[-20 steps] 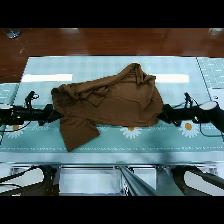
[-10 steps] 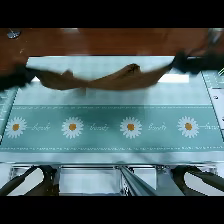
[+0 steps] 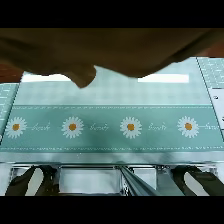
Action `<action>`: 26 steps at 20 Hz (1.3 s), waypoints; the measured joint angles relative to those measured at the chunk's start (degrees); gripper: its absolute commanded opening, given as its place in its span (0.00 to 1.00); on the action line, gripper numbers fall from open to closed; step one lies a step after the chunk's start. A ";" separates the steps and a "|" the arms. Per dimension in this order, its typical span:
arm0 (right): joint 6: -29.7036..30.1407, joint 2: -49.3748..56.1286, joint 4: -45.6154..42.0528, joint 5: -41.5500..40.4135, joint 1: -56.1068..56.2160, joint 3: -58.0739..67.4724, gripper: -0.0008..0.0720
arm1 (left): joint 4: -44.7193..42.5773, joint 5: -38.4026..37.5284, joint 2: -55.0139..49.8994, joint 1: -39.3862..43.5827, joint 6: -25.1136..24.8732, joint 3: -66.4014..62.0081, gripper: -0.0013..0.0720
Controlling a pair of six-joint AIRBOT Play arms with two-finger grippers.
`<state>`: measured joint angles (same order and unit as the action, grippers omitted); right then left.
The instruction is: Fold the shirts.
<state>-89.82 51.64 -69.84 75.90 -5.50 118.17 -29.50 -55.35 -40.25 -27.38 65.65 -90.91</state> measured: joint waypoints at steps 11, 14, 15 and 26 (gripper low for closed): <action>-1.81 -15.04 -14.25 24.00 0.00 1.64 0.06 | -35.21 -2.14 18.58 5.29 11.23 -3.28 0.04; -2.25 -15.61 -15.23 25.75 0.00 -1.38 0.06 | -37.79 -5.11 19.10 6.86 13.16 -0.02 0.04; -2.38 -15.74 -15.13 25.79 0.00 -3.61 0.06 | -38.10 -5.99 19.17 7.10 13.86 2.14 0.04; -2.14 -2.64 -8.13 -2.36 0.00 -40.92 0.06 | -32.30 7.87 -1.07 15.17 15.19 35.08 0.04</action>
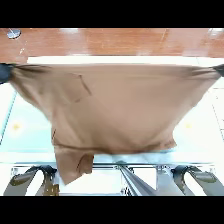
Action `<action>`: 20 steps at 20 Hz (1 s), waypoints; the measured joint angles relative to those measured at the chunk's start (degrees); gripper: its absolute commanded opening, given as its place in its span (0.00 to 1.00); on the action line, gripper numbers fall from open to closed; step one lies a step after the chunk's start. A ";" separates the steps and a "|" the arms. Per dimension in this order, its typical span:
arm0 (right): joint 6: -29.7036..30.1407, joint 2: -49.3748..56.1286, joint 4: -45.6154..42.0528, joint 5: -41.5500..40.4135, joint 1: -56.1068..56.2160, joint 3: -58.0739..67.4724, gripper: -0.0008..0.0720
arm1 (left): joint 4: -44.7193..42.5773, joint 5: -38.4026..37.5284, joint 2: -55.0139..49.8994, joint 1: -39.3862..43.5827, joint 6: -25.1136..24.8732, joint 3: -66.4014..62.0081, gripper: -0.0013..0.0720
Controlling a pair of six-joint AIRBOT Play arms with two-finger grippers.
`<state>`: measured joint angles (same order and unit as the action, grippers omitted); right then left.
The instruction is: Fold the shirts.
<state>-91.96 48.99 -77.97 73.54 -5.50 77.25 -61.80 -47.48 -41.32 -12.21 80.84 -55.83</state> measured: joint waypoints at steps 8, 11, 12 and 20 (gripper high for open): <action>0.39 35.52 8.04 -17.00 -0.02 12.33 0.06 | 0.81 13.66 -32.46 7.19 3.72 -12.31 0.04; 0.22 45.31 11.89 -17.55 -0.02 18.27 0.06 | 1.33 14.56 -39.63 7.65 4.76 -15.93 0.04; 0.15 47.82 12.98 -17.55 -0.02 19.74 0.06 | 1.46 14.47 -41.20 7.74 5.01 -16.57 0.04; 1.09 55.12 16.33 -13.00 -1.46 23.32 0.06 | 2.25 4.33 -45.62 6.84 5.35 -18.86 0.04</action>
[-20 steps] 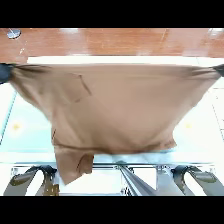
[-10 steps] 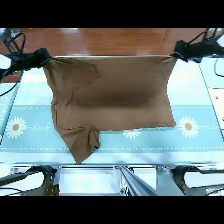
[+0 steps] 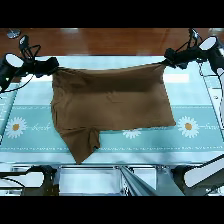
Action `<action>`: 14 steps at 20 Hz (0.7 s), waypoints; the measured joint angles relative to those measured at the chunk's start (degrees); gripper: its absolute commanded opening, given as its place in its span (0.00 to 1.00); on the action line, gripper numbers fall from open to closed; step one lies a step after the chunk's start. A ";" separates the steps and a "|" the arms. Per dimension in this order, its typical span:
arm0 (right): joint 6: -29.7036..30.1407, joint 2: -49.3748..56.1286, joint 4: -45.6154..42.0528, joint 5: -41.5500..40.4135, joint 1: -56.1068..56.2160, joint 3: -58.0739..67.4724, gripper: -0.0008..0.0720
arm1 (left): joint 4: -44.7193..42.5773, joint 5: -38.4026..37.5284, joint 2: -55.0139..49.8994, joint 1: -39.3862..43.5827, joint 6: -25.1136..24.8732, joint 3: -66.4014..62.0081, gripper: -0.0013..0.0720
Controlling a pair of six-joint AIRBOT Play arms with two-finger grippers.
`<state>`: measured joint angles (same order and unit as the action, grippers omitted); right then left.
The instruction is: Fold the shirts.
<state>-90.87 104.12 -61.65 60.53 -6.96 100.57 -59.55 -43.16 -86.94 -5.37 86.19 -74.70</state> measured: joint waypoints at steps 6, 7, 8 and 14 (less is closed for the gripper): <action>5.81 0.07 -1.86 12.68 -2.29 -1.68 0.06 | -0.85 -14.38 0.76 -3.13 -3.32 1.60 0.04; 6.29 0.07 -2.54 13.25 -2.27 -2.95 0.06 | -1.05 -15.56 0.79 -3.32 -3.65 3.06 0.04; 6.69 0.07 -2.99 13.40 -2.03 -4.50 0.07 | -1.33 -15.98 0.83 -3.45 -3.93 4.87 0.04; 6.51 -0.59 -4.52 12.59 -1.73 -9.88 0.87 | -2.36 -20.90 0.87 -4.04 -4.37 9.66 0.98</action>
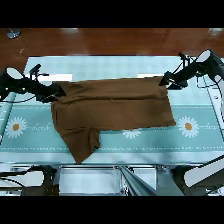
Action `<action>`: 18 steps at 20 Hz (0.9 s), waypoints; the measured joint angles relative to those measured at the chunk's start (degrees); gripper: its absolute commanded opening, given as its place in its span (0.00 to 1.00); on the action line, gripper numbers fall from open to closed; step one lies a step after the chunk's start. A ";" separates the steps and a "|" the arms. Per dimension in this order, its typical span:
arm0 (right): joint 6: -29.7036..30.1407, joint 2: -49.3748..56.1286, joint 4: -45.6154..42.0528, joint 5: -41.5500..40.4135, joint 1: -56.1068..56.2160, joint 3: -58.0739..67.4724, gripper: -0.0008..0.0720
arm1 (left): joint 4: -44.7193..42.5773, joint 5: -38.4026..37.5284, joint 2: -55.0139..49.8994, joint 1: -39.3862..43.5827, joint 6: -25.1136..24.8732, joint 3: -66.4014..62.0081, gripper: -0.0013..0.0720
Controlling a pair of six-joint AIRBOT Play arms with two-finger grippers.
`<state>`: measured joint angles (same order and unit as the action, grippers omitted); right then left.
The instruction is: Fold the shirts.
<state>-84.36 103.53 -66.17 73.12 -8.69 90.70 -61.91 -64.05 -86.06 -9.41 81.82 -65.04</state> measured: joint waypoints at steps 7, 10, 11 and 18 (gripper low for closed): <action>1.99 -12.55 -4.37 6.27 -8.98 -6.03 0.87 | -4.00 -12.00 9.64 -6.60 -1.38 5.81 0.97; 3.28 -21.97 -2.21 2.08 -14.49 -19.91 0.87 | -3.61 -12.07 19.30 -13.62 -2.34 18.38 0.97; 3.91 -25.29 -0.28 0.00 -15.80 -25.68 0.87 | -2.49 -11.45 22.36 -16.35 -2.29 22.49 0.97; 11.76 -38.14 13.38 -10.84 -18.62 -50.80 0.87 | 7.19 -8.44 33.33 -24.76 -2.14 42.95 0.97</action>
<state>-72.60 65.39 -52.80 62.28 -27.31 39.90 -54.72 -72.49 -52.73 -34.17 79.68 -22.09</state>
